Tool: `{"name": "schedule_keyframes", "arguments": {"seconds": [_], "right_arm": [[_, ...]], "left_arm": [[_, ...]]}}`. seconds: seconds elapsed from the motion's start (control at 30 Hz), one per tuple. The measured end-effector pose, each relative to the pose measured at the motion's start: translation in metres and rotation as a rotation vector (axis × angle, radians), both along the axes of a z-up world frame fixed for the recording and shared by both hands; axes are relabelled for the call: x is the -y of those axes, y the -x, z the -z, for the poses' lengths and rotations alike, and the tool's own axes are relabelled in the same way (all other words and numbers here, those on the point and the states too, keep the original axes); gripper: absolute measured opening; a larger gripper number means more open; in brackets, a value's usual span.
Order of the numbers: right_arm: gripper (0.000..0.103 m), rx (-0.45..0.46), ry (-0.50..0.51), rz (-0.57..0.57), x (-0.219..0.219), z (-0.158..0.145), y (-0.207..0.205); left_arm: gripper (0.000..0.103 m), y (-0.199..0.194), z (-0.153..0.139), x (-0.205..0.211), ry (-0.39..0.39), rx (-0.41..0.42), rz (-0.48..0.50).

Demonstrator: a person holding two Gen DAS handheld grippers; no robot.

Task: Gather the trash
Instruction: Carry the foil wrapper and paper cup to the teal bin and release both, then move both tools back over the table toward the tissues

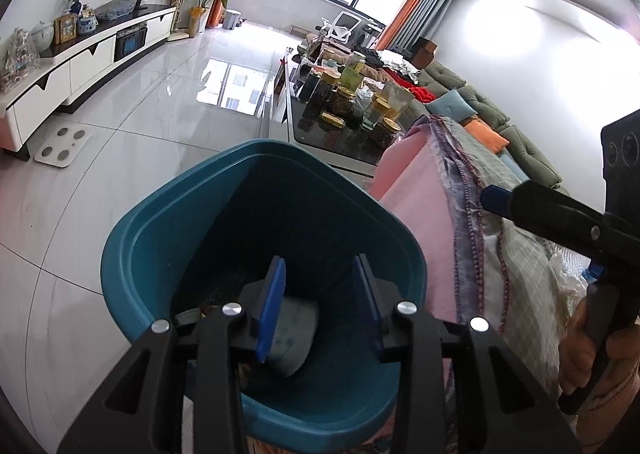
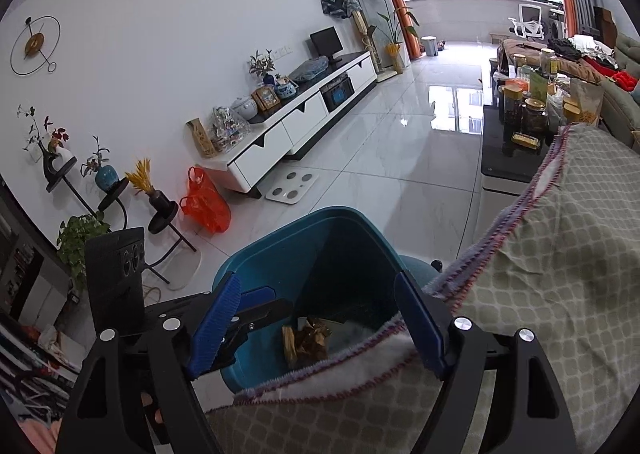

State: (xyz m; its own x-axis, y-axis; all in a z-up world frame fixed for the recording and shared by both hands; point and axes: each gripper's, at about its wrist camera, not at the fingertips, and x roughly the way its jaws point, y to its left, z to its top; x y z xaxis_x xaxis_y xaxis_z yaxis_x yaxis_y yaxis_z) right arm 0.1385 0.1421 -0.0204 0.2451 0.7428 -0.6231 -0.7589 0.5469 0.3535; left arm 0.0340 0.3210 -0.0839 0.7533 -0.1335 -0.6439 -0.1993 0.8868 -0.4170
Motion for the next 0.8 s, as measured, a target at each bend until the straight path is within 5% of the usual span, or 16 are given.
{"name": "schedule_keyframes", "arguments": {"seconds": [0.37, 0.8], "right_arm": [[0.079, 0.085, -0.063, 0.019, 0.055, -0.025, 0.021], [0.079, 0.196, -0.079, 0.184, 0.162, -0.044, 0.041]], "left_arm": [[0.046, 0.025, -0.041, 0.033, -0.050, 0.141, 0.066], [0.053, 0.014, -0.067, 0.148, -0.053, 0.227, 0.343]]}}
